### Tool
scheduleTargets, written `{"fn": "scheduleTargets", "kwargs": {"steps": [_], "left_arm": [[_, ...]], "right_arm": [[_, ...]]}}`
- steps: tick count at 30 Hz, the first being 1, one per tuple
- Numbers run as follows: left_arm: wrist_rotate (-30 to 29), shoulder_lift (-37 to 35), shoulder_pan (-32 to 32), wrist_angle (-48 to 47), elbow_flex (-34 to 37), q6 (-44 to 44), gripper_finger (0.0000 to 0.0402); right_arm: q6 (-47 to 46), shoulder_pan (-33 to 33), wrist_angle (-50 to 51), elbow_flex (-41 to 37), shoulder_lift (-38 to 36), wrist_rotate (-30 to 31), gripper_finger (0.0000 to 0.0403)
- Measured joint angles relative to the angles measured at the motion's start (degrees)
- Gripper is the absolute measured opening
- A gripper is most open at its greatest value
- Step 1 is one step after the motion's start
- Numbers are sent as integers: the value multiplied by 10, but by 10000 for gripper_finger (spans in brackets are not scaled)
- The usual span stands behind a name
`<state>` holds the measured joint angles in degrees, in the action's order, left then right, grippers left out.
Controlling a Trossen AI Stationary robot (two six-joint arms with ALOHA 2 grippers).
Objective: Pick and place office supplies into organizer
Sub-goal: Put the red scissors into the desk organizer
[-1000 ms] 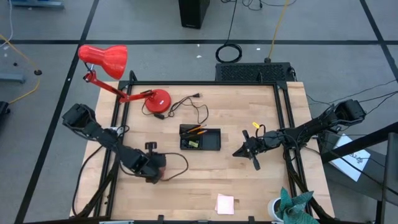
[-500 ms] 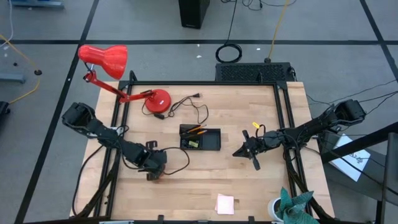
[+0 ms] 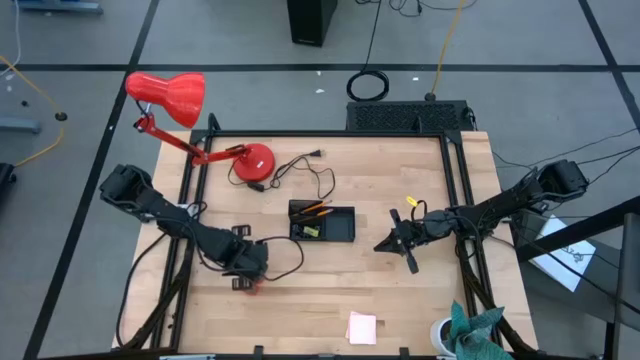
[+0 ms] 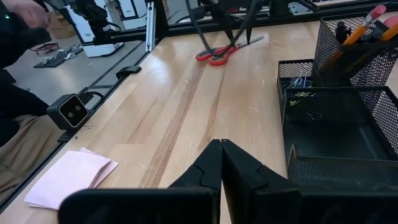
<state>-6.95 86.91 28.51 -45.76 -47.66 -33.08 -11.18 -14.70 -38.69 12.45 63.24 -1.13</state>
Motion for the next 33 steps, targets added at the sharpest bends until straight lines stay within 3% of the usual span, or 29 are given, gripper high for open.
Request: {"fn": "scheduleTargets", "kwargs": {"steps": [9,20,33], "left_arm": [[29,2,3,93,-4,16,141],[18,2,22,101,-2,24,140],[4,0,28,188,89,-16,140]], "right_arm": [[-1,0,1,0,0,0,0],[-1,0,4,0,0,0,0],[-1,0,4,0,0,0,0]]}}
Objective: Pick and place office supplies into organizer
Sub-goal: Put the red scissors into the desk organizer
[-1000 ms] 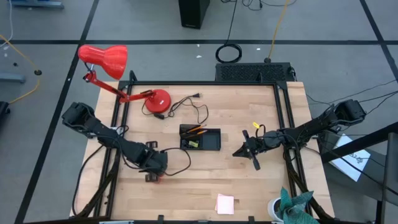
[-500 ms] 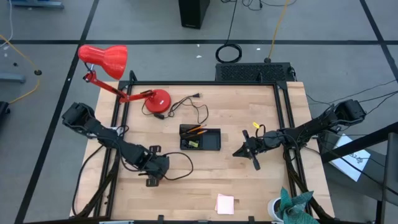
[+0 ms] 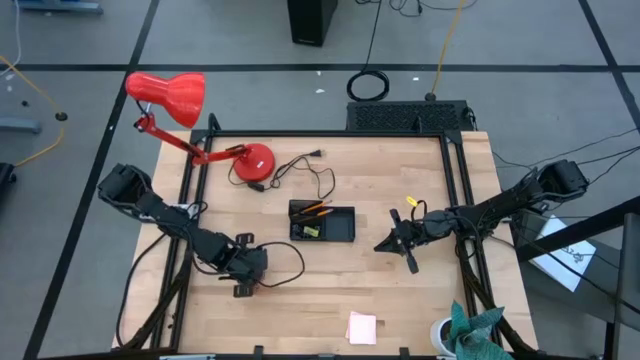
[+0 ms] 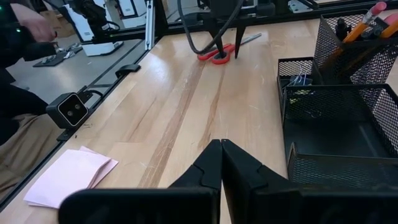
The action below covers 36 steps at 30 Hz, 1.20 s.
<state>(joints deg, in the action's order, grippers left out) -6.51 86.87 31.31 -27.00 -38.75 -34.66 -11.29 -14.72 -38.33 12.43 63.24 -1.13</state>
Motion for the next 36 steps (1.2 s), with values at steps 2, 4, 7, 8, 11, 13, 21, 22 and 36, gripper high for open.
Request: {"fn": "scheduleTargets", "kwargs": {"steps": [2,4,7,8,11,13,21,22,36], "left_arm": [[-5,0,0,26,13,-4,140],[-25,-1,1,54,25,-11,140],[-51,0,-6,91,37,-34,140],[-56,0,-9,101,40,-39,140],[-60,9,-19,122,48,-49,140],[-59,21,-20,127,50,-48,140],[-68,64,-18,171,47,-38,131],[-69,65,-18,170,45,-38,121],[-129,75,-9,153,2,47,9]], "right_arm": [[0,0,0,0,0,0,0],[0,0,0,0,0,2,0],[0,0,0,0,0,12,0],[0,0,0,0,0,12,0],[0,0,0,0,0,13,0],[0,0,-1,0,0,13,0],[0,0,-3,0,0,13,0],[0,0,-3,0,0,13,0],[0,0,-3,0,0,13,0]]}}
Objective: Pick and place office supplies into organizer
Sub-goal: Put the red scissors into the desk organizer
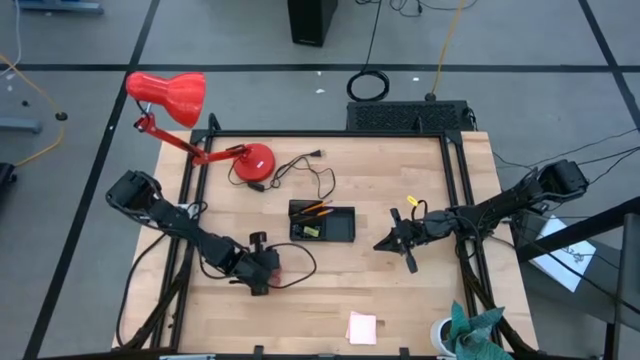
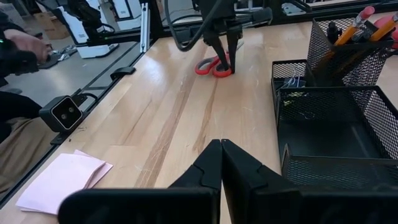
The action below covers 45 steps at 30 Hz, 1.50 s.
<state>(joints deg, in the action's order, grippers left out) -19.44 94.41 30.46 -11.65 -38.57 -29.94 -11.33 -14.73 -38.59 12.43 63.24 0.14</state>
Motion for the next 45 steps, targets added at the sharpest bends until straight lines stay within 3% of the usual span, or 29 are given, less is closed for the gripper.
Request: {"fn": "scheduleTargets", "kwargs": {"steps": [11,17,23,28,35,45], "left_arm": [[-146,3,-1,13,-68,77,9],[-217,2,-1,67,-111,149,8],[-384,1,-15,172,-152,224,12],[-484,0,-36,339,-161,315,7],[-491,0,-82,531,-161,411,8],[-396,0,-137,712,-152,468,7]], "right_arm": [[0,0,1,0,0,0,0],[0,0,1,0,0,0,0],[0,0,1,0,0,-1,0],[-2,0,1,0,0,-2,0],[-2,0,0,0,0,-2,0],[-2,0,0,0,0,-2,0]]}}
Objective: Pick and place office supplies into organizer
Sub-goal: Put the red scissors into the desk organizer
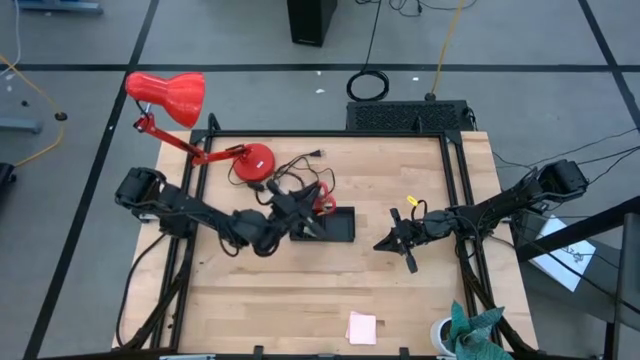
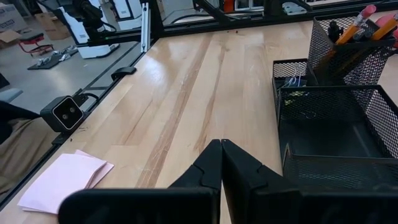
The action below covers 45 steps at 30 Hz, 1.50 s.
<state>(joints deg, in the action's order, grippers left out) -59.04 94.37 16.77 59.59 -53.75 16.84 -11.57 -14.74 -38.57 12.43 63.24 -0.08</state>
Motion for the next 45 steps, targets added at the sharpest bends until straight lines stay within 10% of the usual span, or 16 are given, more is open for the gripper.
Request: {"fn": "scheduleTargets", "kwargs": {"steps": [10,45], "left_arm": [[-39,0,-21,143,46,-23,7],[-147,114,-47,179,79,-120,7]], "right_arm": [[1,0,0,0,0,0,0],[3,0,-2,0,0,0,0]]}}
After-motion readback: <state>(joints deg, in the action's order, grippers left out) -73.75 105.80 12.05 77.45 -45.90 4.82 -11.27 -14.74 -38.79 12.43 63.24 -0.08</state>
